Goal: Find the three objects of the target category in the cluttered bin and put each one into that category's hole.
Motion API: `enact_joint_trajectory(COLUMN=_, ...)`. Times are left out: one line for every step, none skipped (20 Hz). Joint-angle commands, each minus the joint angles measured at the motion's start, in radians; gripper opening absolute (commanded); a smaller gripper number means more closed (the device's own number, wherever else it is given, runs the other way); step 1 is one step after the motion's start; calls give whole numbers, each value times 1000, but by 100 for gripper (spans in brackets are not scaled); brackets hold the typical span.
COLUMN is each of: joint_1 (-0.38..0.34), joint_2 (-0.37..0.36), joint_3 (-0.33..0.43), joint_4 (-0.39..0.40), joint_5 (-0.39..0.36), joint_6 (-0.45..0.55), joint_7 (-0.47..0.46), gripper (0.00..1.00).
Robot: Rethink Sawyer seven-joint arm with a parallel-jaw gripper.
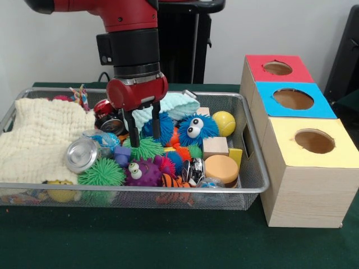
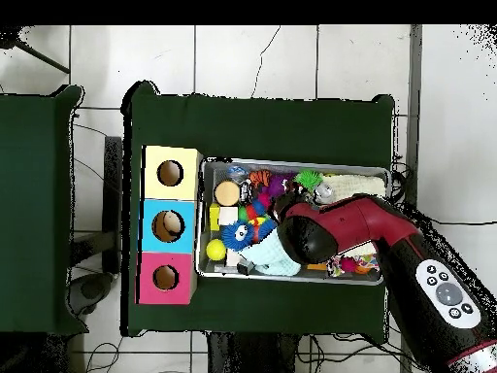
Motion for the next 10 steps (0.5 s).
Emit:
enact_joint_trajectory(joint_1=-4, joint_2=12, joint_3=-29, joint_4=15, joint_5=-57, joint_6=46, joint_7=-135, gripper=100)
enact_joint_trajectory(joint_1=-7, joint_2=15, joint_3=-32, joint_4=17, joint_5=-60, joint_6=40, joint_7=-131, gripper=100)
enact_joint_trajectory(joint_1=-13, joint_2=14, joint_3=-32, joint_4=22, joint_5=-62, joint_6=37, joint_7=-134, gripper=100)
enact_joint_trajectory(joint_1=-16, joint_2=12, joint_3=-36, joint_4=26, joint_5=-62, joint_6=36, joint_7=-129, gripper=100)
enact_joint_trajectory(joint_1=-19, joint_2=9, joint_3=-40, joint_4=30, joint_5=-61, joint_6=35, joint_7=-123, gripper=100)
enact_joint_trajectory(joint_1=-32, joint_2=11, joint_3=-37, joint_4=36, joint_5=-56, joint_6=36, joint_7=-130, gripper=100)
enact_joint_trajectory(joint_1=-50, joint_2=17, joint_3=-30, joint_4=42, joint_5=-50, joint_6=36, joint_7=-143, gripper=100)
enact_joint_trajectory(joint_1=-65, joint_2=20, joint_3=-25, joint_4=48, joint_5=-46, joint_6=38, joint_7=-156, gripper=100)
enact_joint_trajectory(joint_1=-53, joint_2=17, joint_3=-22, joint_4=41, joint_5=-39, joint_6=49, joint_7=-154, gripper=100)
enact_joint_trajectory(joint_1=-62, joint_2=19, joint_3=-17, joint_4=44, joint_5=-35, joint_6=58, joint_7=-170, gripper=100)
